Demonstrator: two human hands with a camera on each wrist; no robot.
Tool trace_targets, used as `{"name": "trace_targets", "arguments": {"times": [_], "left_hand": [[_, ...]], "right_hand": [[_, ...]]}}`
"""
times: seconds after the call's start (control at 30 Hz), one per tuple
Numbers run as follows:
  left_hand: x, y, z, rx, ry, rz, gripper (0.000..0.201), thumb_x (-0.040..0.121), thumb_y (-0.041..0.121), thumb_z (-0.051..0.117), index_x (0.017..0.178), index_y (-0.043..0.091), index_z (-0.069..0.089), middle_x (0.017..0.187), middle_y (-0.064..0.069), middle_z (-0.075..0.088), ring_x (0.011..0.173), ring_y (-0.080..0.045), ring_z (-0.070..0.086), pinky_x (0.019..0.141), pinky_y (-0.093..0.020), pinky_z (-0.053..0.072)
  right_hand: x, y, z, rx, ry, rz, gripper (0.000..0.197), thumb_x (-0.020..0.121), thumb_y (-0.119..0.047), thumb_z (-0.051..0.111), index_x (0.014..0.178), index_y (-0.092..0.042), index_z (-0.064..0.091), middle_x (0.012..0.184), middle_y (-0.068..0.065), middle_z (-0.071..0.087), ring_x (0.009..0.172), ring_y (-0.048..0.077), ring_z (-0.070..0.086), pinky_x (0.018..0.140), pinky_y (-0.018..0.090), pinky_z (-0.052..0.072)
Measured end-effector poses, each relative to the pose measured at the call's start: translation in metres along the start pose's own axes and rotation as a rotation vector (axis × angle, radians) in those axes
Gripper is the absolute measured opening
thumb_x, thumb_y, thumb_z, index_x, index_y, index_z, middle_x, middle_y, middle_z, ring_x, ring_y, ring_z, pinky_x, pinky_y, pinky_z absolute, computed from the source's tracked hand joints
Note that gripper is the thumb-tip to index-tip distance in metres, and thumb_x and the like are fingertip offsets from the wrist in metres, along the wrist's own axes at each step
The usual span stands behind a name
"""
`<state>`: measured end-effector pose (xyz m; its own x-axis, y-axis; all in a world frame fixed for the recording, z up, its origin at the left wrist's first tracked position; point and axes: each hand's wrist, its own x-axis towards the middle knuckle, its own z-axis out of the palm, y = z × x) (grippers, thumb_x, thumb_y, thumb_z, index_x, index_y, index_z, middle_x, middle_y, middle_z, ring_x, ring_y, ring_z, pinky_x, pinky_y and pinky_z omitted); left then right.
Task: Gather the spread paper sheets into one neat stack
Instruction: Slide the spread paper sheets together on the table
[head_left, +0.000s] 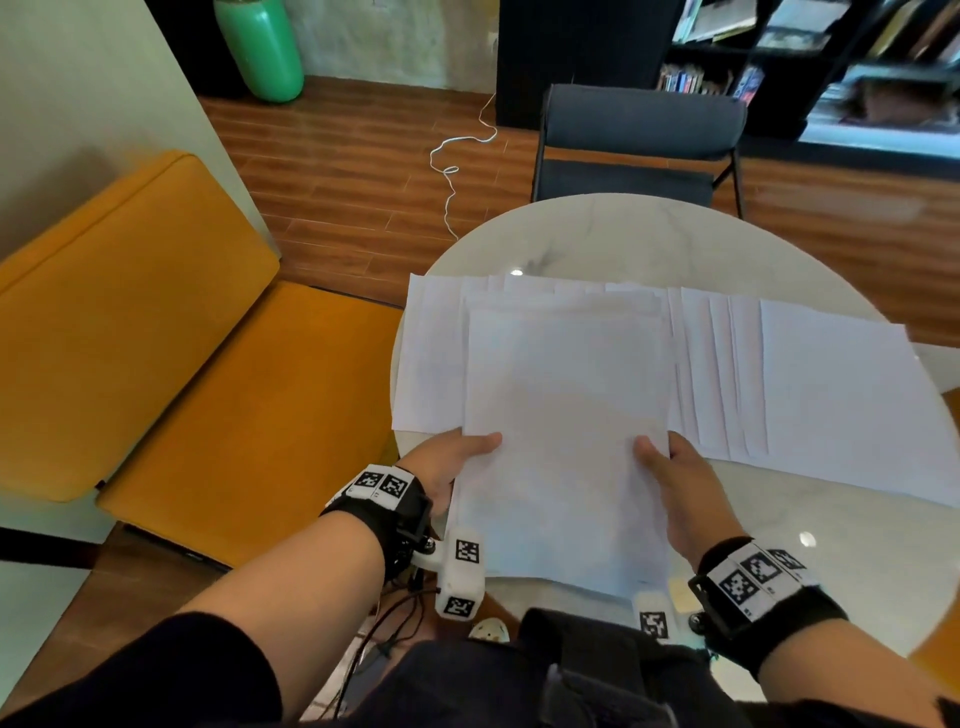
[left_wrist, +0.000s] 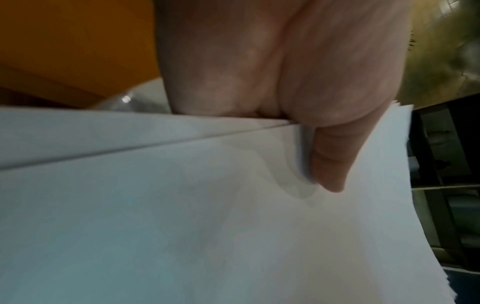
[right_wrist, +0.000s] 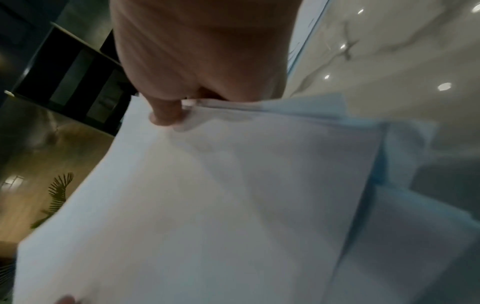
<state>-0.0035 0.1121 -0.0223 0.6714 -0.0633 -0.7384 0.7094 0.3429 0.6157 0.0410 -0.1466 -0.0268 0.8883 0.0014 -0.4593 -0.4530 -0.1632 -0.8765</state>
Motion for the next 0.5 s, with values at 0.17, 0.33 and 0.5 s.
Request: {"name": "trace_targets", "arguments": {"times": [0.17,0.33,0.5], "left_hand": [[0.021,0.005,0.038,0.182,-0.038,0.032,0.105,0.048,0.053,0.089,0.132,0.003,0.053,0.136,-0.014,0.058,0.129,-0.032,0.05,0.114,-0.048,0.032],[0.039,0.013,0.085,0.302,0.093,0.097,0.062,0.085,0.04,0.067,0.132,0.004,0.052,0.13,-0.011,0.061,0.118,-0.029,0.057,0.106,-0.041,0.042],[0.052,-0.003,0.115,0.382,0.149,0.123,0.04,0.093,0.031,0.058,0.121,0.003,0.06,0.114,-0.013,0.067,0.099,-0.027,0.063,0.088,-0.033,0.049]], "right_hand": [[0.003,-0.003,-0.017,0.111,-0.019,-0.028,0.046,0.084,-0.024,0.068,0.127,-0.018,0.052,0.12,0.005,0.066,0.108,0.024,0.063,0.097,0.044,0.048],[0.014,-0.004,-0.068,-0.076,0.096,-0.083,0.016,0.085,-0.021,0.066,0.1,-0.017,0.062,0.093,0.003,0.069,0.082,0.024,0.064,0.08,0.037,0.051],[0.034,0.005,-0.133,-0.176,0.235,-0.035,0.013,0.088,-0.019,0.061,0.096,-0.01,0.066,0.078,0.006,0.065,0.065,0.019,0.055,0.064,0.031,0.046]]}}
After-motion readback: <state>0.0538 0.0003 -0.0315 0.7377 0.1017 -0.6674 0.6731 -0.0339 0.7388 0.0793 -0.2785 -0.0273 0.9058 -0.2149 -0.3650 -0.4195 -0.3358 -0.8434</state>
